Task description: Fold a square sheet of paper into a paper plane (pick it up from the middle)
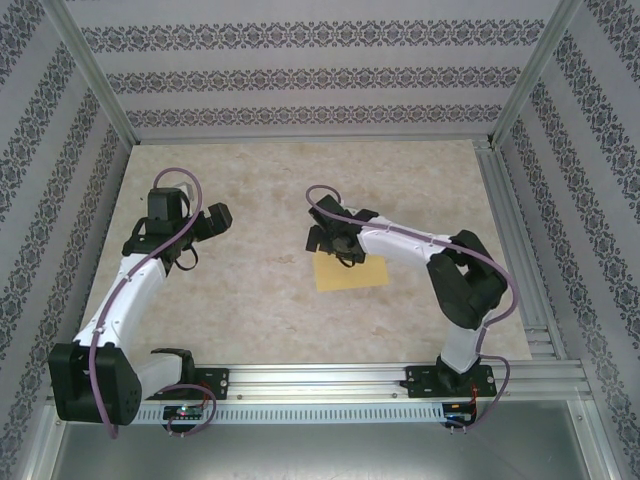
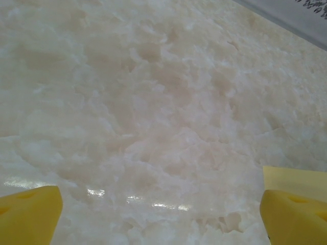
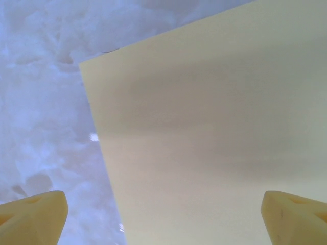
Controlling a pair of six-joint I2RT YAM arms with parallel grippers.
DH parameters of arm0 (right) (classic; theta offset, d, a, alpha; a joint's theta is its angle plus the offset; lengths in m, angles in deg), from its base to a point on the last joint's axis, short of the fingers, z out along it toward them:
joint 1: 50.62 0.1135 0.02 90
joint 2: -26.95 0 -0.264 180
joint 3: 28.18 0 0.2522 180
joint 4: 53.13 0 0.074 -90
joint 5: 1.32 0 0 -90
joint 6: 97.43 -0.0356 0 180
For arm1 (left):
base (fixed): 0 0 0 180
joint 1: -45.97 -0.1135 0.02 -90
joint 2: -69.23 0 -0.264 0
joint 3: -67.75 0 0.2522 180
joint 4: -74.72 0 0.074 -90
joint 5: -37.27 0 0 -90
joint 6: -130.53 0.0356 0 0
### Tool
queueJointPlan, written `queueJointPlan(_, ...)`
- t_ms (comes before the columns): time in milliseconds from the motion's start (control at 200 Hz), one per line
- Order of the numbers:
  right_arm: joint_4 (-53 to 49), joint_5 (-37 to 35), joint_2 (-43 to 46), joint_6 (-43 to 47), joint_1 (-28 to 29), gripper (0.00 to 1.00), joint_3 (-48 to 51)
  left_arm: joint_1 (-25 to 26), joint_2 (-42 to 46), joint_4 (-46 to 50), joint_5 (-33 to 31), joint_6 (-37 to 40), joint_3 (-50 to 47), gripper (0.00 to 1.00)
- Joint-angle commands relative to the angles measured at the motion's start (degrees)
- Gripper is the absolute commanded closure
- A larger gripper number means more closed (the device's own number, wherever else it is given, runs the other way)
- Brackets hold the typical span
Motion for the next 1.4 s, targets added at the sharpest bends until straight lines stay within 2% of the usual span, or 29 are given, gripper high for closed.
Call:
queueJointPlan(0, -10.07, -3.96, 0.82, 10.55, -1.88, 0.02, -1.99, 0.53, -0.96, 1.94, 0.43, -1.27, 1.59, 0.00)
queueJointPlan(215, -13.08, -2.75, -4.21, 17.71, -3.10, 0.02, -6.27, 0.53, -1.73, 2.17, 0.43, -0.83, 1.64, 0.00)
queueJointPlan(570, -14.71, 3.56, -11.50, 20.57, -5.41, 0.02, -11.41, 0.53, -2.53, 2.13, 1.05, -0.59, 1.67, 0.00)
queueJointPlan(814, -14.99, 6.78, -13.31, 20.97, -6.84, 0.02, -9.56, 0.49, -2.96, 2.35, 1.00, -0.42, 1.79, 0.00)
queueJointPlan(929, -15.52, 5.92, -15.05, 20.85, -6.93, 0.03, -8.98, 0.53, -3.18, 2.50, 0.88, -0.32, 2.00, 0.00)
queueJointPlan(1114, -15.70, 3.95, -17.23, 20.21, -6.66, 0.06, -7.67, 0.53, -3.21, 2.78, 0.65, -0.30, 2.06, 0.00)
queueJointPlan(1399, -13.13, 5.79, -17.63, 19.62, -6.73, 0.13, -6.16, 0.53, -3.42, 3.00, 0.71, -0.23, 2.27, 0.00)
